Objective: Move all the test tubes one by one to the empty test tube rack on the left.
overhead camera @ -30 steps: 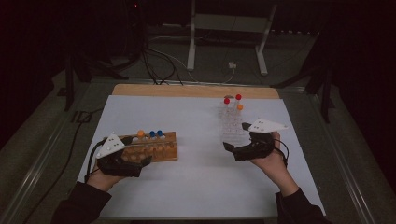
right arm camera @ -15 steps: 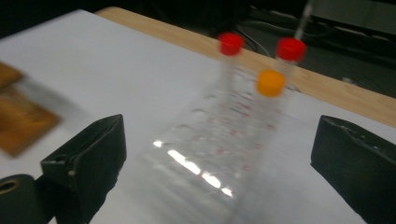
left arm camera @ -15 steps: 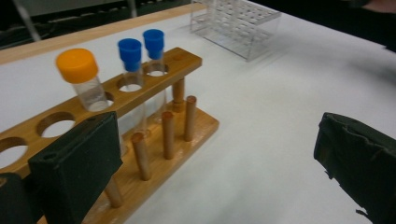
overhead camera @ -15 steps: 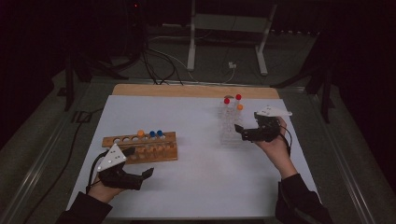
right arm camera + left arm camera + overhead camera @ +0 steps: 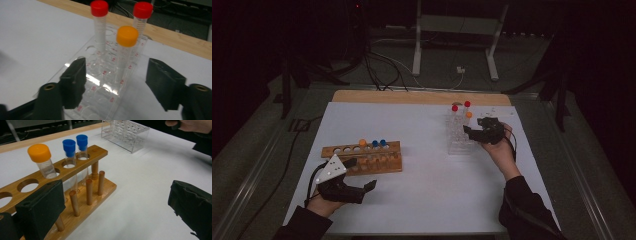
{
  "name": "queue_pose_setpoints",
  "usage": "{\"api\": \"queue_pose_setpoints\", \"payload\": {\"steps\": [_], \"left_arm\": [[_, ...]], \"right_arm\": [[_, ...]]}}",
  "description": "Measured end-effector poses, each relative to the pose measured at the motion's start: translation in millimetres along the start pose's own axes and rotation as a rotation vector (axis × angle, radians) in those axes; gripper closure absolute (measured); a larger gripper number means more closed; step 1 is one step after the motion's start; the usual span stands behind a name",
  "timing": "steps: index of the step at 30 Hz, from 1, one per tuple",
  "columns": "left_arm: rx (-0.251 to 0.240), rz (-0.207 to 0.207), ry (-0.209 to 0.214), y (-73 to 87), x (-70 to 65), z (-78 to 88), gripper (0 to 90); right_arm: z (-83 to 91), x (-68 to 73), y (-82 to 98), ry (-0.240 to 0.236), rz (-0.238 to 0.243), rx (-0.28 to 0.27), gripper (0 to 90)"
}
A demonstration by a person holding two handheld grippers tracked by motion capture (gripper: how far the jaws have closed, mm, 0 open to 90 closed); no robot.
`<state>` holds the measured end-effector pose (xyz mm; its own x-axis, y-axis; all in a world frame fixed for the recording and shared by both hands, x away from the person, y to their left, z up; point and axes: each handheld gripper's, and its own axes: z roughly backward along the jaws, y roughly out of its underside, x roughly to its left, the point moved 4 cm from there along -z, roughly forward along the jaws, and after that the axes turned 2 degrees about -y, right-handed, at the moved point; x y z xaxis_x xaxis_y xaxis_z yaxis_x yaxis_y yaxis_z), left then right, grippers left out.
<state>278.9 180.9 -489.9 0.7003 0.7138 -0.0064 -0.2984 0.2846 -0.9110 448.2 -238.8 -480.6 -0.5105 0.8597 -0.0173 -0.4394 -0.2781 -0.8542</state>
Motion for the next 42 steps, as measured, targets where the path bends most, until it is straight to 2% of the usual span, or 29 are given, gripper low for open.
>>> {"api": "queue_pose_setpoints", "payload": {"steps": [7,10,18,27,31,42], "left_arm": [[0.001,-0.005,0.005,0.0,-0.5,0.0,1.6],[0.001,-0.004,0.009,0.1,-0.3,0.1,1.6],[0.004,-0.006,0.01,0.6,0.5,-0.4,1.6],[0.011,-0.003,0.007,1.3,1.3,-0.9,1.6],[0.017,0.001,0.018,1.7,0.8,-2.0,1.6],[0.025,-0.005,0.018,0.8,-0.2,-2.9,1.6]], "right_arm": [[-11.4,-7.7,-3.4,0.017,-0.019,0.019,53.6],[-14.9,-9.8,-4.3,0.011,-0.025,0.025,58.1],[-21.5,-10.4,-4.9,-0.013,-0.036,0.031,63.5],[-27.7,-9.7,-6.0,0.006,-0.035,0.036,74.0],[-24.7,-10.4,-8.0,0.008,-0.031,0.033,74.8],[-4.3,-6.7,-25.5,0.022,-0.001,-0.019,75.0]]}}
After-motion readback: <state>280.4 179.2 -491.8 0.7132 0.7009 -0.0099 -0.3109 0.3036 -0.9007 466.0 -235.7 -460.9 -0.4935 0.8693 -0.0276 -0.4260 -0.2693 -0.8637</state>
